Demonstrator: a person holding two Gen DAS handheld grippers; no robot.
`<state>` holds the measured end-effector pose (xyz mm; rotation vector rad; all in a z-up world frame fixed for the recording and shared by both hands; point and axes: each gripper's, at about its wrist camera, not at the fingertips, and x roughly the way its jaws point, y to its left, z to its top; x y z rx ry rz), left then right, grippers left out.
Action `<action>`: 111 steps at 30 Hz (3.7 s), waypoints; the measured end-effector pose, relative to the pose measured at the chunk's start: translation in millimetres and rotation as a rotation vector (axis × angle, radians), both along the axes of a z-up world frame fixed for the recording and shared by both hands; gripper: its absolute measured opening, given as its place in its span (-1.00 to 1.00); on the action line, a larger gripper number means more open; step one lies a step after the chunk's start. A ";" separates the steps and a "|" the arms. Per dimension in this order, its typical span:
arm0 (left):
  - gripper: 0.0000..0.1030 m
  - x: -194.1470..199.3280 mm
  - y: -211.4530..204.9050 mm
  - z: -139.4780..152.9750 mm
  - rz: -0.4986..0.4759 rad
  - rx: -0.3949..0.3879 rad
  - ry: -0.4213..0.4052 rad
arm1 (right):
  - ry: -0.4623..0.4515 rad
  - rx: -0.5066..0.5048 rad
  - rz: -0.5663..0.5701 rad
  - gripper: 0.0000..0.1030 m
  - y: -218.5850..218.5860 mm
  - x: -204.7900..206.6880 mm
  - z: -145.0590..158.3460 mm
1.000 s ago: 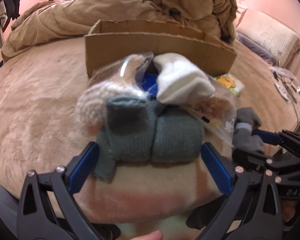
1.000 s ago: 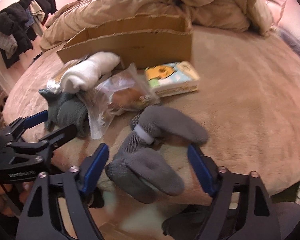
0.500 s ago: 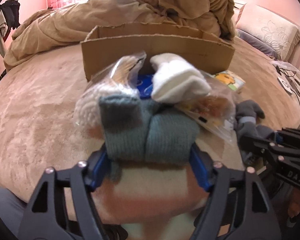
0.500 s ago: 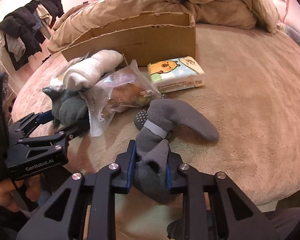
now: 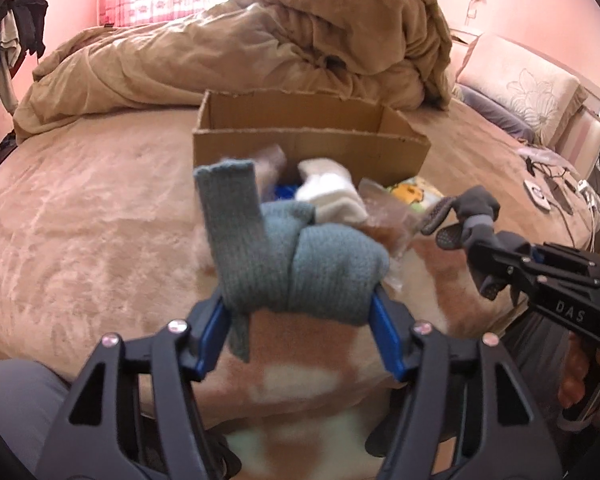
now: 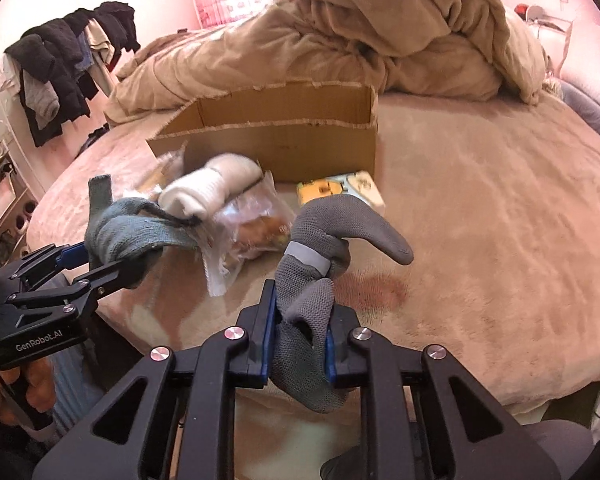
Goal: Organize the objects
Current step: 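Grasp the grey knit socks with the left tool while the right tool grasps the grey gloves, then lower the socks and gloves into the cardboard box and open both tools, then grasp the cotton swab bag with the left tool while the right tool grasps the yellow tissue pack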
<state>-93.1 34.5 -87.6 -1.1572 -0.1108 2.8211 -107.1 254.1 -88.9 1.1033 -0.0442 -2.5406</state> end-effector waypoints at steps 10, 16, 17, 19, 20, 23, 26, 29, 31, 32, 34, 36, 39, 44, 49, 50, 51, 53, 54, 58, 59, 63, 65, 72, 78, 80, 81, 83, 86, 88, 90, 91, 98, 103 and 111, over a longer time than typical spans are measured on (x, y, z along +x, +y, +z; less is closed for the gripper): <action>0.24 9.4 -8.0 50.6 0.002 0.020 0.050 | 0.096 -0.023 0.001 -0.61 -0.2 7.5 49.6; 0.24 8.7 -13.3 91.8 0.017 0.029 0.092 | 0.173 -0.032 0.010 -0.61 1.1 11.7 84.8; 0.24 6.5 -13.6 95.8 0.021 0.031 0.094 | 0.185 -0.035 0.011 -0.61 1.2 11.3 91.4; 0.24 -1.9 -13.5 107.0 0.032 0.032 0.106 | 0.207 -0.039 0.017 -0.61 2.0 9.5 104.9; 0.24 -5.2 -12.8 109.9 0.034 0.034 0.109 | 0.216 -0.042 0.023 -0.61 2.3 8.6 112.3; 0.24 -20.5 -11.4 121.4 0.041 0.048 0.117 | 0.237 -0.045 0.037 -0.61 3.4 3.5 130.6; 0.24 -34.3 -7.3 126.4 0.038 0.043 0.123 | 0.247 -0.049 0.040 -0.61 6.1 -7.2 141.6; 0.24 -57.6 -1.2 128.2 0.033 0.035 0.117 | 0.242 -0.052 0.051 -0.61 7.1 -23.6 146.8; 0.24 -69.6 3.9 124.4 0.027 0.033 0.113 | 0.238 -0.043 0.055 -0.61 7.1 -36.3 146.8; 0.24 -79.7 7.9 121.2 0.020 0.030 0.107 | 0.229 -0.044 0.062 -0.61 6.9 -44.5 145.7; 0.24 -92.6 12.7 115.5 0.009 0.036 0.100 | 0.218 -0.050 0.079 -0.61 6.7 -56.8 143.2; 0.24 -110.4 18.0 105.6 -0.003 0.043 0.088 | 0.202 -0.038 0.085 -0.61 6.6 -72.7 138.4; 0.24 -127.2 21.0 93.8 -0.009 0.046 0.068 | 0.175 -0.032 0.091 -0.61 6.3 -95.1 128.6; 0.24 -159.3 22.7 66.4 -0.014 0.062 0.028 | 0.126 -0.018 0.100 -0.61 2.4 -126.9 107.5; 0.25 -185.7 21.4 30.8 -0.007 0.076 -0.037 | 0.072 -0.016 0.103 -0.61 -5.5 -151.7 81.5; 0.25 -188.8 21.1 25.4 -0.008 0.081 -0.048 | 0.058 -0.017 0.102 -0.61 -7.1 -156.9 75.2; 0.25 -192.3 20.9 18.8 -0.008 0.089 -0.061 | 0.042 -0.019 0.102 -0.61 -8.9 -162.6 67.6; 0.27 -198.6 21.3 7.2 -0.007 0.093 -0.087 | 0.016 -0.016 0.102 -0.61 -11.1 -169.8 55.8; 0.27 -200.8 21.1 3.1 -0.007 0.097 -0.097 | 0.003 -0.015 0.100 -0.61 -12.1 -173.3 50.0; 0.35 -208.5 24.1 -11.3 -0.018 0.085 -0.139 | -0.041 -0.017 0.099 -0.60 -13.9 -182.1 34.2; 0.40 -208.4 24.9 -12.7 -0.018 0.077 -0.145 | -0.046 -0.017 0.097 -0.60 -14.1 -183.1 32.1; 0.52 -207.6 23.3 -9.7 0.005 0.062 -0.144 | -0.077 -0.029 0.087 -0.37 -12.7 -187.3 27.5; 0.61 -206.8 17.8 -5.0 0.018 0.073 -0.140 | -0.077 -0.026 0.067 -0.22 -11.2 -187.1 29.4; 0.88 -180.2 7.4 18.5 0.021 0.094 -0.098 | -0.044 -0.037 0.049 0.24 -4.5 -170.4 52.0; 0.94 -153.1 2.3 44.0 0.026 0.071 -0.049 | 0.011 -0.039 0.025 0.25 -0.2 -141.5 84.5; 0.94 -134.1 -1.1 62.0 0.031 0.045 -0.018 | 0.033 -0.036 0.026 0.25 -0.7 -128.2 97.3; 0.94 -131.4 -2.2 65.3 0.031 0.046 -0.015 | 0.045 -0.035 0.026 0.25 -0.9 -121.1 103.8; 0.94 -108.5 -8.3 85.0 0.033 0.052 0.003 | 0.070 -0.034 0.030 0.25 -1.1 -105.9 117.6; 0.94 -82.9 -14.7 105.1 0.039 0.061 0.041 | 0.113 -0.018 0.032 0.26 -2.2 -83.1 135.2; 0.94 -61.4 -19.2 124.1 0.044 0.053 0.083 | 0.138 -0.012 0.030 0.28 -1.3 -69.4 144.2; 0.95 -46.6 -22.1 137.2 0.049 0.040 0.113 | 0.157 -0.007 0.024 0.29 0.2 -55.3 152.6; 0.95 -36.6 -24.4 145.2 0.054 0.035 0.131 | 0.165 -0.005 0.021 0.31 0.7 -49.1 155.9; 0.95 -5.1 -32.6 151.9 0.073 0.007 0.129 | 0.210 0.010 0.015 0.45 2.6 -9.9 171.4; 0.95 3.8 -44.6 119.5 0.087 -0.026 0.081 | 0.180 0.034 0.002 0.47 8.6 -2.0 160.8; 0.95 -0.3 -59.0 42.1 0.131 -0.040 -0.063 | 0.100 0.023 -0.014 0.56 25.7 6.9 117.6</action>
